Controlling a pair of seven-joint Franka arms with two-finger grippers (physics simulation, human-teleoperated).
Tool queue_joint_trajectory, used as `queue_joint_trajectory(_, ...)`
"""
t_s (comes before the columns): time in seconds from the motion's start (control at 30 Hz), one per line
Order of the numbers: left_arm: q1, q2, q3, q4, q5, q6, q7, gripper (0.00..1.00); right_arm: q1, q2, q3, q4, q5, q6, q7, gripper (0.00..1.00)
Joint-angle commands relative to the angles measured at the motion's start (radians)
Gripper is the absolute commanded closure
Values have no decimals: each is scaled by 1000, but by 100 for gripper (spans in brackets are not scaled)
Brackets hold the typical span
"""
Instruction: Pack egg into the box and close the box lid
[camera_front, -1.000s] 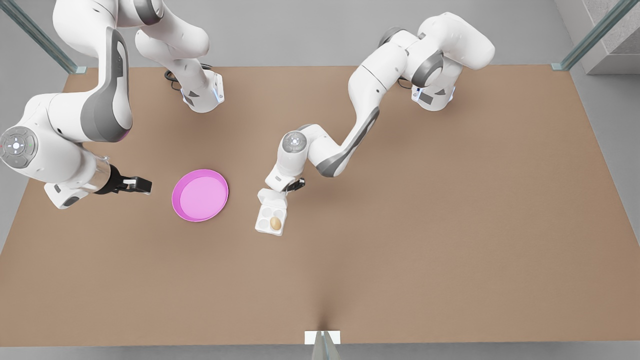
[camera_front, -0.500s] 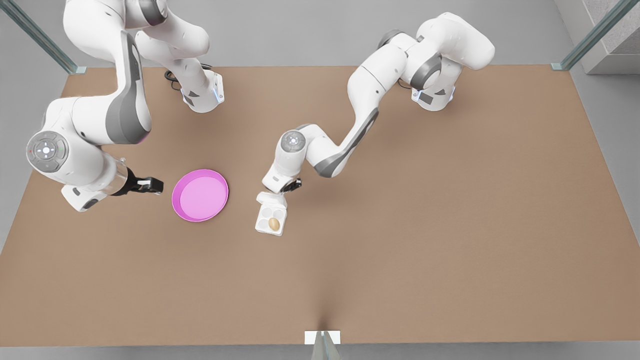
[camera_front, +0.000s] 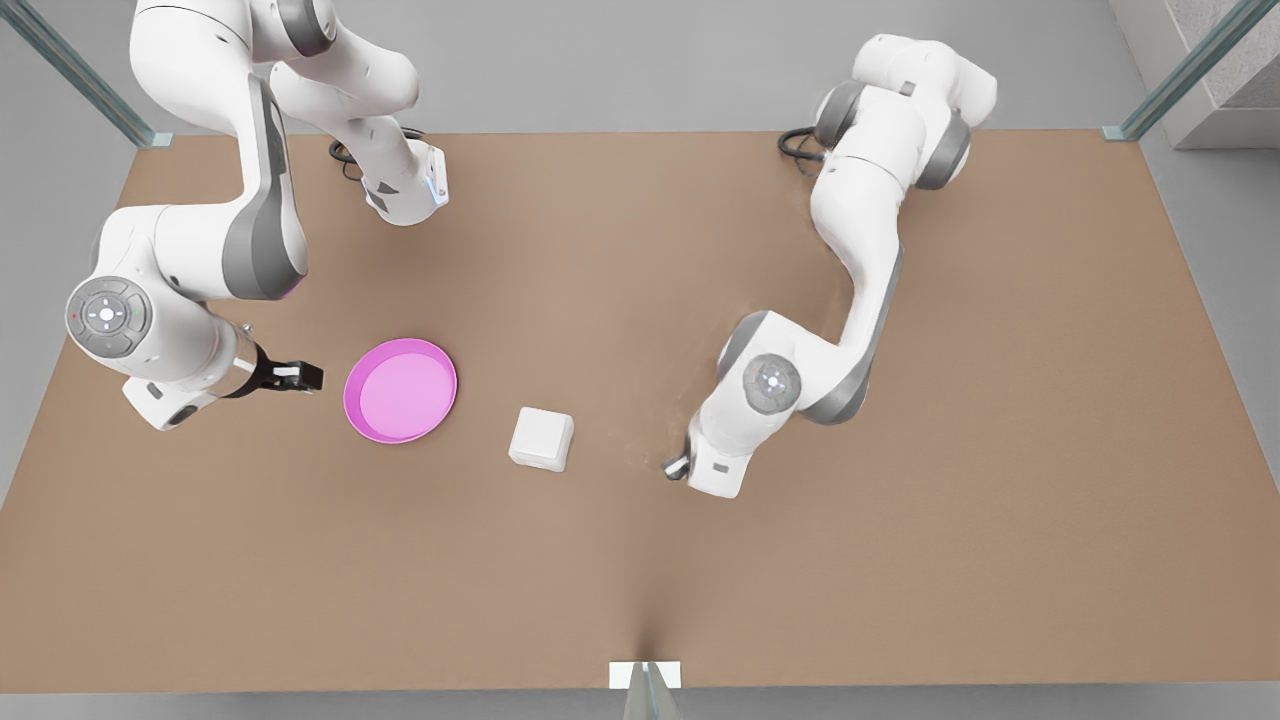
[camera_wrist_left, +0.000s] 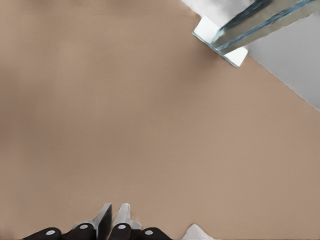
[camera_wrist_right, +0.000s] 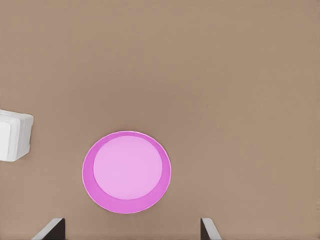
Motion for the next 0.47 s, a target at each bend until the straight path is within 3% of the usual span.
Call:
queue_joint_trajectory(0.0, 202, -32, 38, 1, 24, -541, 797, 0, -1, -1, 0, 1, -2, -2, -4, 0)
queue_joint_trajectory(0.03, 248, -110, 48, 3, 147, -556, 1131, 0, -1, -1, 0, 1, -1, -2, -6, 0)
queue_joint_trajectory(0.13, 251, -485, 53, -35, 224, -733, 1201, 0, -5, -1, 0, 1, 3, -3, -6, 0)
queue_joint_trajectory(0.17, 248, -636, 51, -185, 238, -685, 1201, 0, -7, -1, 0, 1, 10, -3, -6, 0)
queue_joint_trajectory(0.2, 242, -739, 51, -396, 247, -520, 1201, 0, -5, -1, 0, 1, 10, -3, -6, 0)
queue_joint_trajectory(0.43, 246, -756, 51, -448, 244, -489, 1202, 0, -4, -1, 0, 1, 12, -5, -7, 0)
